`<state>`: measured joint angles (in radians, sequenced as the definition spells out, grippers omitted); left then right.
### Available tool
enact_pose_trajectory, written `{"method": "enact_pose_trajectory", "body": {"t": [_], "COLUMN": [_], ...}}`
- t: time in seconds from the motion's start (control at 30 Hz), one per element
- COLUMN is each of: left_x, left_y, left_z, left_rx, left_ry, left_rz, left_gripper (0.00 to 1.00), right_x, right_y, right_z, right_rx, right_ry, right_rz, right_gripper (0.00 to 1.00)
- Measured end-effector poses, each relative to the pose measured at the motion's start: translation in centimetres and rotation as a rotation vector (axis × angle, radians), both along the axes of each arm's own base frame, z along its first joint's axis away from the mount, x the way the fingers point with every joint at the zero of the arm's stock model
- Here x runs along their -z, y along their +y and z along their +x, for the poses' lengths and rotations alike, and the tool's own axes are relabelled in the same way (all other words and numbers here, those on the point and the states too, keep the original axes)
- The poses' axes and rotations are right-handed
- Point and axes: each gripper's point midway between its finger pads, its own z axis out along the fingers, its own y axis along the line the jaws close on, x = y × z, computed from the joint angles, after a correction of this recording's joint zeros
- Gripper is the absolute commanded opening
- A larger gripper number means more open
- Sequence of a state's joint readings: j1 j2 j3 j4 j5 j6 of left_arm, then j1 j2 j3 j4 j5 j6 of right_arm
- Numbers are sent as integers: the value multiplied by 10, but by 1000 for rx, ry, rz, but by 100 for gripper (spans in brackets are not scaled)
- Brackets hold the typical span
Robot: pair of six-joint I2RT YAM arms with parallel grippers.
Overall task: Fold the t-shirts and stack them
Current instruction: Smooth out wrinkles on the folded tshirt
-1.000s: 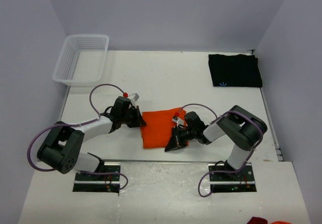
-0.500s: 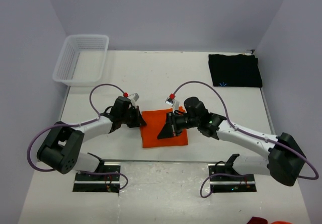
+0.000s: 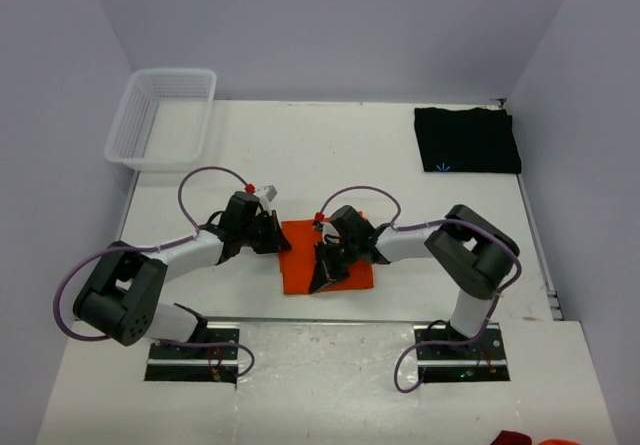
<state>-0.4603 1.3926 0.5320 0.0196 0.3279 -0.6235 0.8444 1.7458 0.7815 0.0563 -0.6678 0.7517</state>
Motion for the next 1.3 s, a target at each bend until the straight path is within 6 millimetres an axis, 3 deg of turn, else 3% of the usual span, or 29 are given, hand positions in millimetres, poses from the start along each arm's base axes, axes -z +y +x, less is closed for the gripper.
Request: {"method": "enact_pose_trajectory", "body": {"t": [0.1,0.4,0.5,0.63,0.7,0.73,0.77,0.8,0.87,0.97,1.07,1.17,1.3], "left_x": [0,1,1,-3,-11,-16,-22,-30,-51,-86,-108,-112,-108], "left_y": [0,1,3,8,12,14,17,19,21,17,3,-16,-44], "left_z": [0,0,1,8,17,22,27,34,45,59,61,50,29], "left_rx": [3,11,5,-4,-18,-28,-38,-50,-74,-97,-83,-42,18], "left_ry": [-1,-7,-7,-20,-42,-56,-73,-96,-141,-210,-252,-246,-215], "left_rz": [1,8,25,68,106,126,148,164,177,154,113,79,44], "left_gripper": [0,0,0,0,0,0,0,0,0,0,0,0,0], "right_x": [23,18,-2,-69,-114,-132,-151,-165,-180,-169,-128,-87,-55], "right_y": [-1,-3,-9,-9,-8,-10,-12,-16,-29,-55,-87,-110,-121], "right_z": [-3,-7,-8,1,11,16,23,29,41,64,85,86,85], "right_rx": [5,4,-4,-1,22,45,70,103,159,258,359,391,389], "right_ry": [45,2,-43,-180,-278,-324,-379,-414,-476,-476,-426,-354,-305], "right_rz": [-21,31,26,73,110,117,124,122,106,26,-112,-241,-326], "right_gripper": [0,0,0,5,27,45,75,83,91,94,97,99,99]}}
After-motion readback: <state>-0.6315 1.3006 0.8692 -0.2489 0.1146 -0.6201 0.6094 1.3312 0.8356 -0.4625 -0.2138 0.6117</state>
